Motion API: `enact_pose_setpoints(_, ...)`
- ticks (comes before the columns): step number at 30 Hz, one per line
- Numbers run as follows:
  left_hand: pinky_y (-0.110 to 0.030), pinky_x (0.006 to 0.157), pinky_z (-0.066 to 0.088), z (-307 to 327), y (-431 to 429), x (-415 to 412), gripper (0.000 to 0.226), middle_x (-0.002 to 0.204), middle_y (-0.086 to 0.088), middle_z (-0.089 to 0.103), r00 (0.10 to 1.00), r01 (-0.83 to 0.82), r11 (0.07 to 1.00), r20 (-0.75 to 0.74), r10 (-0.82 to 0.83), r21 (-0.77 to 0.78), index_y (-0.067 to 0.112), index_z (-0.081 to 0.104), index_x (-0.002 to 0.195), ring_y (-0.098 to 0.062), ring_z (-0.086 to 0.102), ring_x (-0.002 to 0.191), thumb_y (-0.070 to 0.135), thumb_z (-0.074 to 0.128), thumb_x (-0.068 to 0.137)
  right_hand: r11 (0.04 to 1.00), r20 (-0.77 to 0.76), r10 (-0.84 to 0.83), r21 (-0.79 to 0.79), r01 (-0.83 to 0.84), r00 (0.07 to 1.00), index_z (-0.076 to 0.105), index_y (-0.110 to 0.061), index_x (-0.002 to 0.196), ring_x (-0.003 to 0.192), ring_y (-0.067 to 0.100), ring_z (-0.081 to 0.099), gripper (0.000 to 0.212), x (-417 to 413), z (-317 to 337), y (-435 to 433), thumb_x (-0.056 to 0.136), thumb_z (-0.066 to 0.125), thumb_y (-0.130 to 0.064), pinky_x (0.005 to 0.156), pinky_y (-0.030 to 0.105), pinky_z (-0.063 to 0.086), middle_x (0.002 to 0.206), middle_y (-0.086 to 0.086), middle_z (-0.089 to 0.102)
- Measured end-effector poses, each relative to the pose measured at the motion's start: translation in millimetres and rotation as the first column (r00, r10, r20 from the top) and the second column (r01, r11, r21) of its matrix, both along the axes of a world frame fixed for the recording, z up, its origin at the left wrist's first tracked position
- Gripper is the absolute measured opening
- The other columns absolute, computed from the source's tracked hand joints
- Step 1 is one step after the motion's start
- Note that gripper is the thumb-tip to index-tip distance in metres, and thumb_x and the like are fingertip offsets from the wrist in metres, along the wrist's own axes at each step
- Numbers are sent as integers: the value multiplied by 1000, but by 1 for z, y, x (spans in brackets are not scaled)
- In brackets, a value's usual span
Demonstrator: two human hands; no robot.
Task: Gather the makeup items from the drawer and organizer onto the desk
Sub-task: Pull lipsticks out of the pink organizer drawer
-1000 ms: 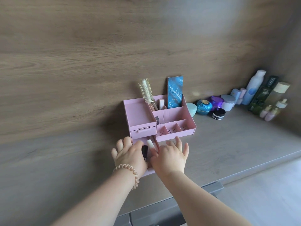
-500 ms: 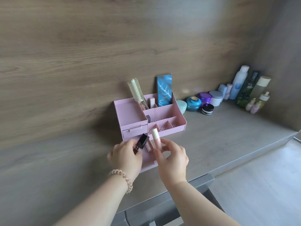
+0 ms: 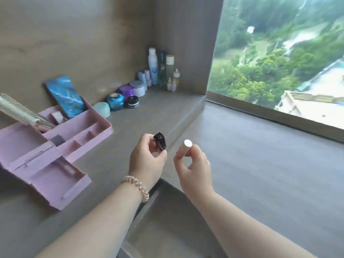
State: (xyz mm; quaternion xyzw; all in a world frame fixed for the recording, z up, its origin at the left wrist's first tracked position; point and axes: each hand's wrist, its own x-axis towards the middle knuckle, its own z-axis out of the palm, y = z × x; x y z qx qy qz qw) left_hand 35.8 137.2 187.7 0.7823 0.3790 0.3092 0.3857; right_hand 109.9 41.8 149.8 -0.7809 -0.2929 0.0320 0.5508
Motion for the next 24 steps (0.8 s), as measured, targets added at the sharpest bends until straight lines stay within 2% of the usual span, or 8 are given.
enact_pose_setpoints(2, -6, 62, 39, -2, -45, 34, 23, 78, 13, 64, 990, 140, 990, -24, -140, -31, 24, 56, 88, 3, 59, 73, 15, 70, 73, 990, -40, -139, -29, 138, 989, 53, -28, 86, 94, 14, 55, 7, 26, -9, -52, 84, 58, -33, 82, 47, 46, 89, -13, 61)
enact_pose_setpoints(4, -1, 60, 38, -4, -89, 58, 25, 78, 14, 64, 957, 285, 957, -48, -287, -52, 26, 55, 91, 5, 60, 73, 16, 71, 74, 964, -88, -264, -39, 262, 960, 50, -35, 88, 93, 14, 56, 12, 45, -15, -101, 81, 60, -32, 81, 45, 47, 92, -12, 62)
enact_pose_setpoints(9, -23, 76, 50, -14, -183, 98, 25, 85, 12, 66, 845, 513, 855, -130, -518, -73, 29, 55, 98, -5, 63, 82, 22, 69, 78, 908, -144, -418, -59, 414, 897, 52, -34, 88, 90, 11, 61, 17, 77, -15, -211, 81, 66, -26, 76, 40, 49, 92, -13, 65)
enact_pose_setpoints(12, -25, 76, 51, -17, -246, 127, 23, 84, 12, 66, 787, 592, 802, -158, -596, -77, 28, 55, 95, -5, 63, 81, 23, 69, 78, 883, -161, -470, -82, 463, 868, 54, -32, 92, 86, 16, 58, 13, 99, -19, -281, 83, 63, -32, 80, 43, 48, 90, -14, 65)
enact_pose_setpoints(14, -25, 74, 49, -18, -283, 145, 23, 85, 12, 65, 755, 628, 773, -168, -634, -93, 27, 54, 96, -6, 63, 81, 23, 69, 79, 866, -160, -500, -106, 489, 851, 53, -35, 88, 83, 17, 53, 11, 109, -24, -320, 82, 63, -35, 83, 45, 46, 90, -15, 63)
enact_pose_setpoints(17, -24, 73, 48, -22, -361, 177, 23, 85, 12, 64, 721, 659, 741, -173, -671, -127, 26, 53, 97, -5, 63, 80, 19, 68, 80, 838, -111, -540, -159, 522, 834, 53, -34, 79, 94, 10, 49, 13, 126, -32, -395, 80, 65, -29, 87, 41, 41, 85, -17, 61)
enact_pose_setpoints(20, -17, 63, 44, -37, -430, 201, 21, 80, 14, 63, 715, 649, 744, -208, -667, -158, 26, 53, 93, -1, 61, 74, 17, 66, 79, 810, -48, -550, -276, 518, 834, 58, -28, 79, 95, 11, 48, 8, 144, -44, -462, 79, 65, -28, 82, 32, 33, 81, -17, 61)
enact_pose_setpoints(24, -26, 59, 46, -62, -488, 220, 19, 74, 5, 63, 729, 591, 777, -271, -629, -215, 22, 51, 85, -16, 61, 69, 12, 64, 77, 757, 61, -542, -398, 518, 838, 60, -25, 77, 91, 11, 49, 6, 168, -60, -523, 77, 62, -31, 80, 29, 25, 77, -17, 60)
